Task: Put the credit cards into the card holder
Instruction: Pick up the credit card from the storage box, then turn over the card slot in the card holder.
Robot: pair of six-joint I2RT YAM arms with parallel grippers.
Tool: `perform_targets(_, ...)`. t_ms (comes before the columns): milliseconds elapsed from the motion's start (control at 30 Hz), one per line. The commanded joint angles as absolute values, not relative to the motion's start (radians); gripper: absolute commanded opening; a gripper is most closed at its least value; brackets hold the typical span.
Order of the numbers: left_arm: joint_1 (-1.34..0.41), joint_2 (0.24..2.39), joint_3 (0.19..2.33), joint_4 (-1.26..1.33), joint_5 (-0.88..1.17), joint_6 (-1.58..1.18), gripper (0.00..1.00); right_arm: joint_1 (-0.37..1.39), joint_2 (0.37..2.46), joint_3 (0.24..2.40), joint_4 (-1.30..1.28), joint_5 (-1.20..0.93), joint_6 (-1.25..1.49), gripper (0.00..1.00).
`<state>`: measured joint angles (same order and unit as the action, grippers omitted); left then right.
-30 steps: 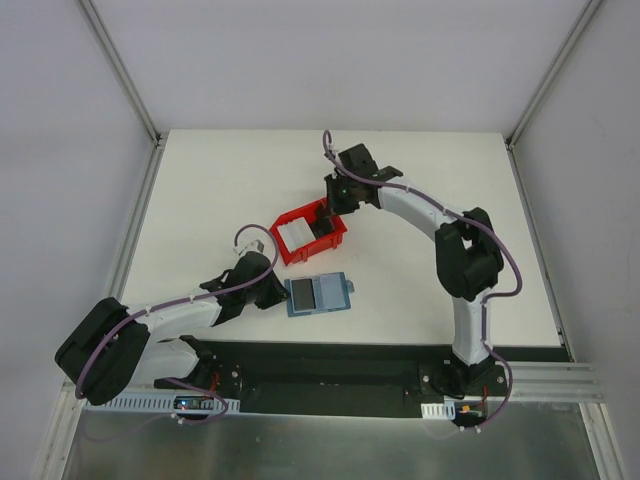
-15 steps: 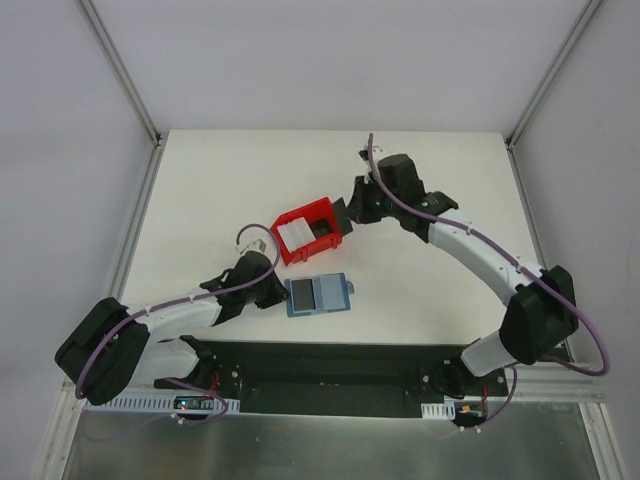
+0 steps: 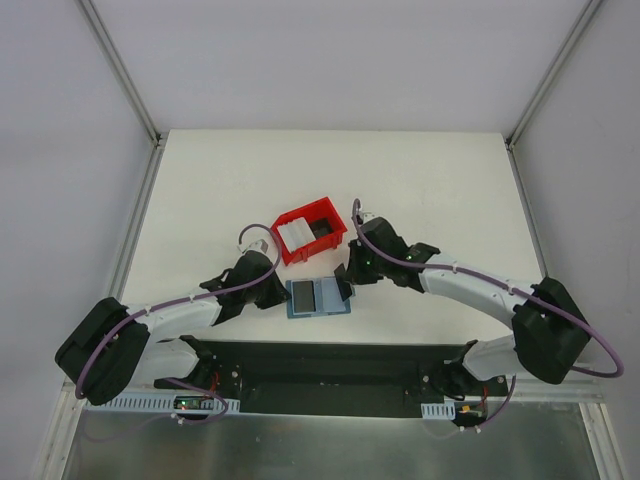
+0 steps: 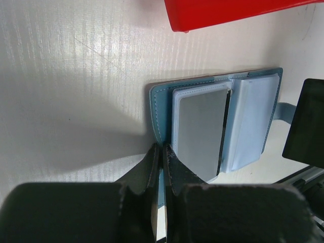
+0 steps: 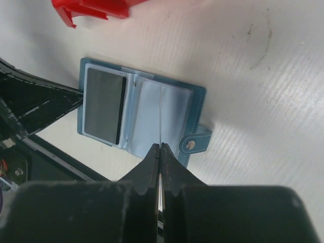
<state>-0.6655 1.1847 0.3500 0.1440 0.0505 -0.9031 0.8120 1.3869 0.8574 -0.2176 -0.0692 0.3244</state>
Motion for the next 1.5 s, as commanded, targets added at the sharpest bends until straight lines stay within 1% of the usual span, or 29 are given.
perform_targets(0, -0.657, 1.195, 0.35, 0.077, 0.068, -0.879, 0.0, 0.845, 1.358, 0.842, -0.172, 0.075, 0.396, 0.0)
perform_targets(100, -0.657, 1.2, 0.353, 0.077, 0.067, -0.879, 0.0, 0.87, 1.365, 0.842, -0.195, 0.129, 0.41, 0.0)
perform_targets(467, -0.657, 1.204, 0.354, 0.077, 0.075, -0.884, 0.0, 0.905, 1.422, 0.859, -0.256, 0.209, 0.44, 0.0)
perform_targets(767, -0.657, 1.209, 0.353, 0.081, 0.074, -0.888, 0.0, 0.922, 1.453, 0.847, -0.206, 0.153, 0.454, 0.0)
perform_targets(1100, -0.657, 1.216, 0.351, 0.089, 0.081, -0.89, 0.0, 0.934, 1.515, 0.899, -0.215, 0.107, 0.451, 0.01)
perform_targets(1467, -0.657, 1.229, 0.347, 0.1, 0.081, -0.896, 0.0, 0.939, 1.546, 0.956, -0.144, 0.011, 0.457, 0.01)
